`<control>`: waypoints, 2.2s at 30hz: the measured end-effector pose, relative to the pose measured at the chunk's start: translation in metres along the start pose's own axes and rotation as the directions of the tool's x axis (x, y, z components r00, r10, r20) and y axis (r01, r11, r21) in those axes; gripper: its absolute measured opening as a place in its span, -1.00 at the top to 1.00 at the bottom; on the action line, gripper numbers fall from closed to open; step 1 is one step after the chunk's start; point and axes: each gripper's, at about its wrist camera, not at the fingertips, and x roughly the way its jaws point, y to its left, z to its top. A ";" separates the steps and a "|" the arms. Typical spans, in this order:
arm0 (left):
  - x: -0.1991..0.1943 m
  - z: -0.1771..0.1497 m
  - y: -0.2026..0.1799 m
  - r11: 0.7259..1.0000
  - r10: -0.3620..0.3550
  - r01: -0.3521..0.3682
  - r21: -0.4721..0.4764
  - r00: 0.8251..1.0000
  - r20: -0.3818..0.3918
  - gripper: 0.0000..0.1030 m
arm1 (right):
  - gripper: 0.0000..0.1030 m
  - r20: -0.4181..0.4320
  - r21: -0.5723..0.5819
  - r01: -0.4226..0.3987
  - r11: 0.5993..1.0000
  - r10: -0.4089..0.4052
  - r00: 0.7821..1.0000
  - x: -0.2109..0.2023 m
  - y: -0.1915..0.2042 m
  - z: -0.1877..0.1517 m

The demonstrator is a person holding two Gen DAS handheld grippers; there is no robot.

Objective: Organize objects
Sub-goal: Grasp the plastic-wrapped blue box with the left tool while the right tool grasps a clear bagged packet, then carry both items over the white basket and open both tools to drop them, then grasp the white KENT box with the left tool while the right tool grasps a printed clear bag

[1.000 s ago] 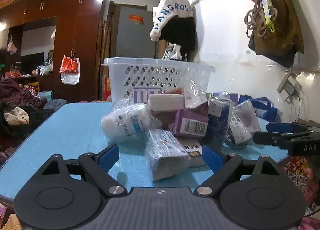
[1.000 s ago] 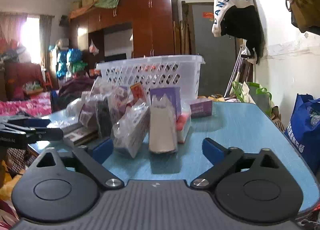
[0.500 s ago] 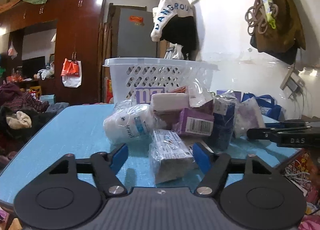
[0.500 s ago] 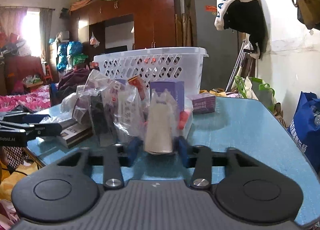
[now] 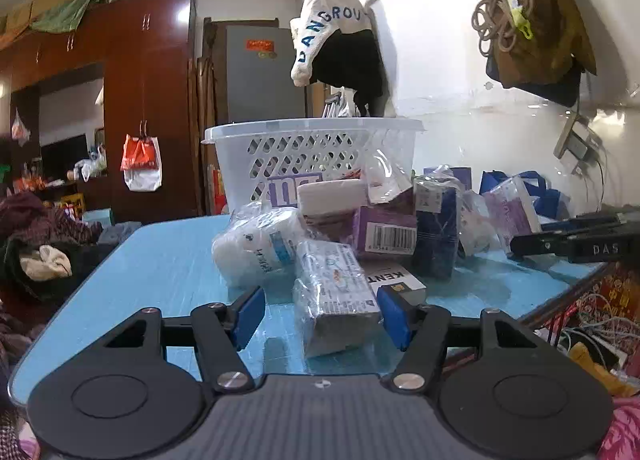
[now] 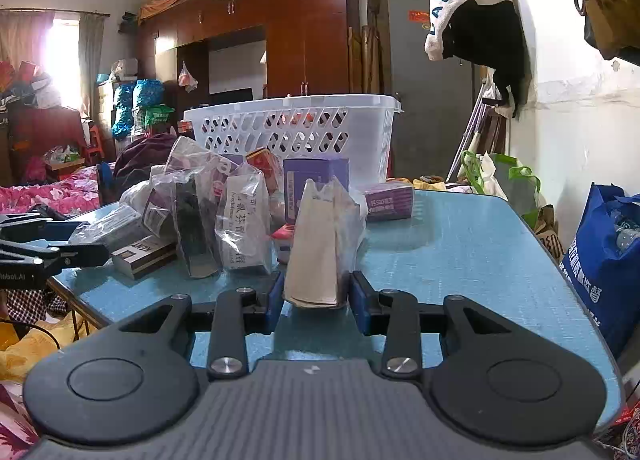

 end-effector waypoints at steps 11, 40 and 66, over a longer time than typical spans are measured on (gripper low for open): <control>-0.001 0.000 0.006 0.999 0.015 -0.013 -0.047 0.999 0.037 -0.03 | 0.25 0.009 0.001 0.003 1.000 -0.003 1.000 -0.001 -0.002 0.001; 0.128 0.186 0.057 0.984 -0.057 0.069 -0.162 0.995 0.079 -0.03 | 0.26 0.001 -0.056 0.075 0.996 -0.075 0.997 0.139 -0.008 0.182; 0.012 0.044 0.002 0.994 -0.051 0.059 -0.096 0.995 0.090 -0.81 | -1.00 0.077 0.092 -0.050 0.994 0.043 0.996 0.002 -0.015 0.031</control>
